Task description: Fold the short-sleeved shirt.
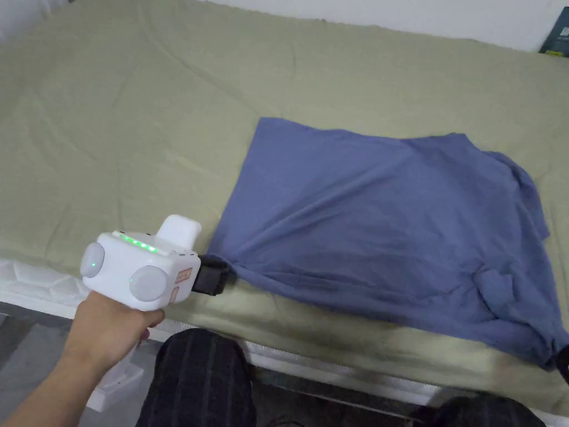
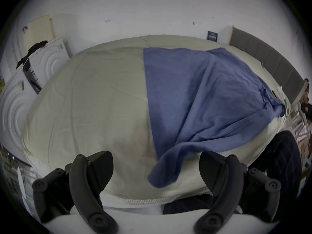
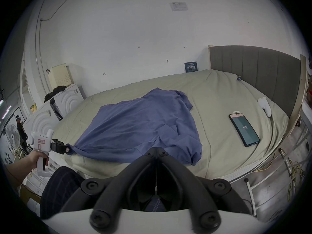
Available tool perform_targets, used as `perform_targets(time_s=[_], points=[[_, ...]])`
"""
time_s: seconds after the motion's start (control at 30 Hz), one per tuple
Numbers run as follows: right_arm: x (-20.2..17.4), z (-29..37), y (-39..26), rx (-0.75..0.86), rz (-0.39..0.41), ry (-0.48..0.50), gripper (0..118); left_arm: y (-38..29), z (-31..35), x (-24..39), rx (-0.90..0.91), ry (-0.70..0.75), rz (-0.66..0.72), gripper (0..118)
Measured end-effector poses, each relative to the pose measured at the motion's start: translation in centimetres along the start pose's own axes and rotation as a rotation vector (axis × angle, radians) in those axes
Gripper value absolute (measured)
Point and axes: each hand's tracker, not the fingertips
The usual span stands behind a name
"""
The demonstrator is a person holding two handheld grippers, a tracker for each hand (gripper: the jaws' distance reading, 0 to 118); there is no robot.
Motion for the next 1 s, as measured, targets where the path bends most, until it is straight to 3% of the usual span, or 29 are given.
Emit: perform_targets(time_s=[0.03, 0.07, 0.1, 0.13, 0.17, 0.27, 0.33, 0.37, 0.4, 0.43, 0.47, 0.5, 0.77, 0.8, 0.83, 0.87, 0.93, 1.0], points=[[0.3, -0.1, -0.1, -0.005, -0.003, -0.004, 1, 0.1, 0.0, 0.3, 0.003, -0.007, -0.021, 102], [0.4, -0.2, -0.2, -0.009, -0.006, -0.008, 1, 0.1, 0.0, 0.5, -0.003, -0.010, -0.030, 88], [0.6, -0.2, -0.2, -0.014, -0.009, -0.009, 1, 0.2, 0.3, 0.8, -0.008, -0.024, -0.027, 62], [0.7, -0.3, -0.3, -0.021, -0.011, -0.011, 1, 0.2, -0.1, 0.8, -0.022, -0.039, -0.032, 26], [0.8, -0.5, -0.3, -0.033, -0.012, -0.016, 1, 0.1, -0.5, 0.9, -0.044, -0.045, -0.029, 6], [1.1, -1.5, -0.5, -0.107, -0.009, -0.023, 1, -0.1, -0.4, 0.9, -0.053, -0.090, 0.001, 4], [1.6, -2.5, -0.3, -0.156, 0.048, -0.060, 2, -0.2, 0.1, 0.6, -0.040, -0.101, 0.029, 3], [1.9, -3.2, 0.0, -0.176, 0.084, -0.085, 8, -0.2, 0.5, 0.6, -0.027, -0.105, 0.051, 3], [2.4, -4.0, 0.4, -0.189, 0.126, -0.104, 27, -0.3, 0.3, 0.3, -0.019, -0.118, 0.068, 3], [2.7, -4.6, 0.8, -0.192, 0.157, -0.103, 60, -0.3, 0.2, 0.1, -0.020, -0.118, 0.074, 3], [3.1, -5.4, 1.2, -0.204, 0.170, -0.114, 107, -0.3, 0.3, 0.2, -0.018, -0.118, 0.075, 3], [3.8, -6.4, 1.4, -0.226, 0.162, -0.114, 118, -0.3, 0.4, 0.2, -0.011, -0.117, 0.074, 3], [6.9, -12.6, 1.4, -0.310, 0.154, -0.154, 117, -0.1, 1.5, 0.9, -0.003, -0.111, 0.106, 3], [7.0, -13.2, 1.3, -0.333, 0.140, -0.132, 110, -0.3, 1.9, 1.4, -0.007, -0.112, 0.109, 3], [6.6, -13.4, 1.3, -0.342, 0.120, -0.090, 88, -0.4, 2.0, 1.6, -0.008, -0.110, 0.113, 3], [6.3, -13.6, 1.2, -0.344, 0.115, -0.082, 35, -0.4, 2.0, 1.6, -0.014, -0.120, 0.120, 3], [6.0, -14.3, 1.0, -0.352, 0.131, -0.104, 11, -0.4, 1.7, 1.5, -0.016, -0.130, 0.129, 2], [6.4, -14.1, 0.9, -0.345, 0.098, -0.103, 5, -0.4, 1.8, 1.4, -0.008, -0.117, 0.137, 1]])
